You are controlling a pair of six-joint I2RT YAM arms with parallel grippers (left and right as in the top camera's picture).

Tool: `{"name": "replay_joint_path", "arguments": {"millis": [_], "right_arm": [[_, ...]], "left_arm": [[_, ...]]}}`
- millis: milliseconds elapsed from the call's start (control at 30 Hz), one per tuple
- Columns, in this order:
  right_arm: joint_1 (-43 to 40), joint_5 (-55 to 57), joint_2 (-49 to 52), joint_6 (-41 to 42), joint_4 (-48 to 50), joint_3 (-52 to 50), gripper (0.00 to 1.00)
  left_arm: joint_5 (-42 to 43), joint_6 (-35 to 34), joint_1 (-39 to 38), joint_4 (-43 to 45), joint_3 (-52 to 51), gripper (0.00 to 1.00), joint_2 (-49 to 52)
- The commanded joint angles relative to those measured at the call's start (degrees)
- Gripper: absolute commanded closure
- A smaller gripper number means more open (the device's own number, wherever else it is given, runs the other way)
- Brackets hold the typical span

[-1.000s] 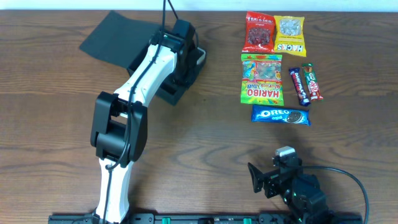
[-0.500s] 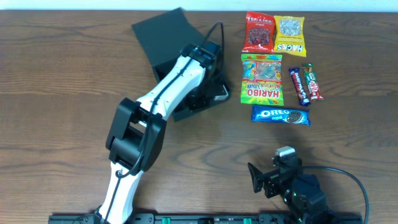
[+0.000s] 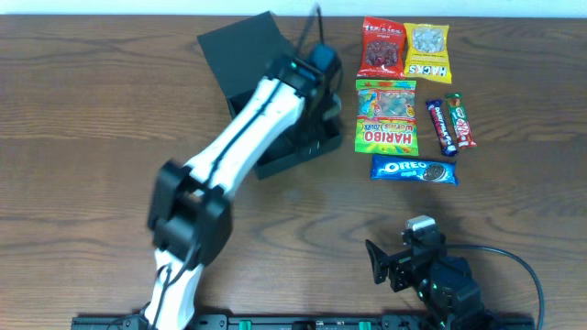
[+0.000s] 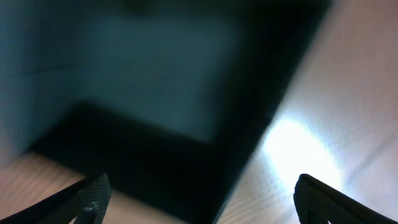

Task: Pack container
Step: 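Drag the black box right toward the snacks with the left gripper, then push the box into position and hold its left wall with left gripper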

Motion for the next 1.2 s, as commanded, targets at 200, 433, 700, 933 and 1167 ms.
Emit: {"name": "replay_joint_path", "arguments": {"millis": [200,433,700,933,1167], "right_arm": [[-0.5,0.2,-0.4,0.2,0.1,-0.5,0.01],[-0.5,0.2,-0.4,0.2,0.1,-0.5,0.01],[-0.5,0.2,-0.4,0.2,0.1,-0.5,0.01],[-0.5,0.2,-0.4,0.2,0.1,-0.5,0.01],[-0.5,0.2,-0.4,0.2,0.1,-0.5,0.01]], "left_arm": [[-15.0,-52.2,9.8,-10.1,1.4,0.05,-10.8],[-3.6,-55.3,14.4,3.6,-16.0,0.05,-10.8],[-2.8,-60.2,14.2,20.2,-31.0,0.04,-10.8],[-2.0,-60.0,14.2,26.5,-36.2,0.56,-10.7],[-11.3,-44.6,14.2,27.0,-36.2,0.94,-10.8]]}}
